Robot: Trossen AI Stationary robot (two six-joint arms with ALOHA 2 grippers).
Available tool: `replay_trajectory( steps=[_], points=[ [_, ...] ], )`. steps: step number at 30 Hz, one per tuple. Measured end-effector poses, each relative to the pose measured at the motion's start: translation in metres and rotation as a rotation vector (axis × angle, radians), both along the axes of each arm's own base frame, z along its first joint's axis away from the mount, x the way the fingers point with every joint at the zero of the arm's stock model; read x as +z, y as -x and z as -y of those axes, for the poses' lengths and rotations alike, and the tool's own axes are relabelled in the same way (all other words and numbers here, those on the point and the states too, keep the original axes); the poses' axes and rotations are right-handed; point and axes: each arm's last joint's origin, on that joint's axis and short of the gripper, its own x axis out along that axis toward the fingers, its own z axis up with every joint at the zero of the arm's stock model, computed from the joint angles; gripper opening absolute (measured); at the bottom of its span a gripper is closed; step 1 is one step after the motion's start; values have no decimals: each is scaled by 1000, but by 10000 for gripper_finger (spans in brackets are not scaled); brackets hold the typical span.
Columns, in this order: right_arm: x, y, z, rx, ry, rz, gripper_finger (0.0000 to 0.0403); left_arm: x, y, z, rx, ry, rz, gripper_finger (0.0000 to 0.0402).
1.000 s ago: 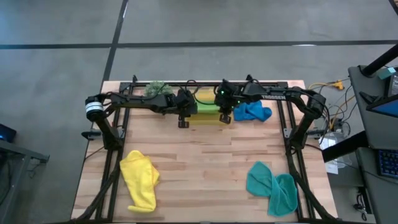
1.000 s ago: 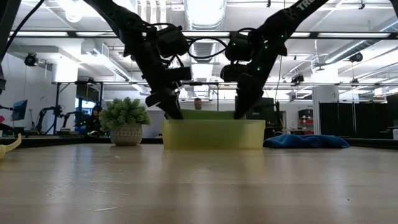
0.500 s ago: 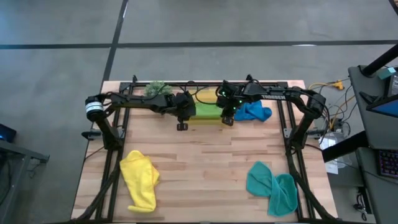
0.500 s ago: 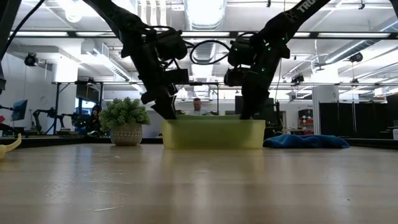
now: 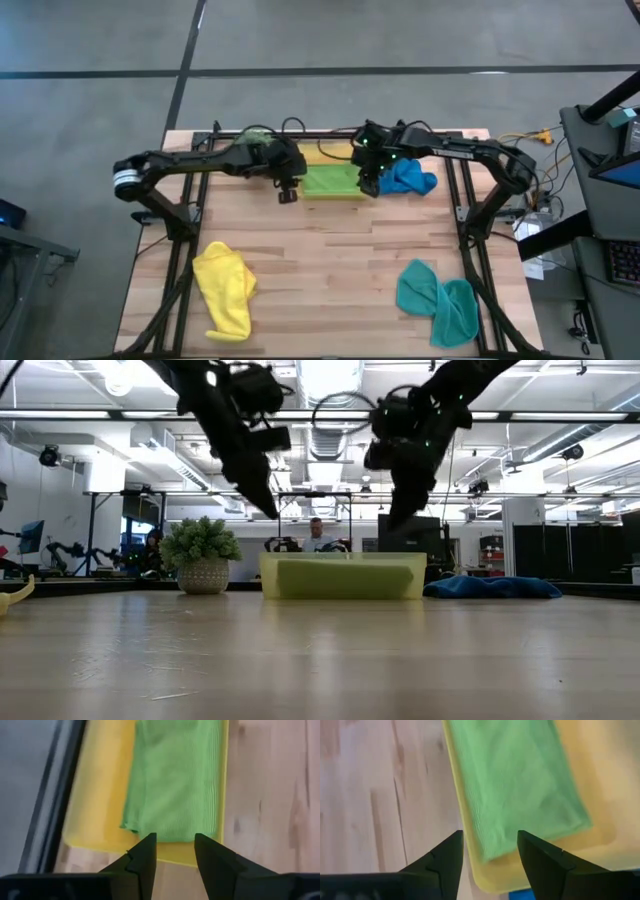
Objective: Fold microfiber towels
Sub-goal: Move the yellow bin to the top of the table
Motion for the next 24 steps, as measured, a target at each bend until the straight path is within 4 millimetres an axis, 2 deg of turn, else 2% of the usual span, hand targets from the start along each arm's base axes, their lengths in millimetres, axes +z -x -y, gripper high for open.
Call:
replay_trajectory(
  steps=[3,6,13,19,24],
  points=[
    [7,-3,1,-13,17,58,177,13,8,2,79,43,70,120],
    [5,-14,5,-15,2,105,163,23,19,5,203,133,133,120],
    [-14,-51,27,-52,-21,101,100,46,64,24,343,248,306,120],
    [-39,-84,44,6,-52,-50,25,57,112,46,421,362,490,120],
    [-59,-104,56,22,-67,-203,9,56,143,59,452,433,595,120]
  ],
)
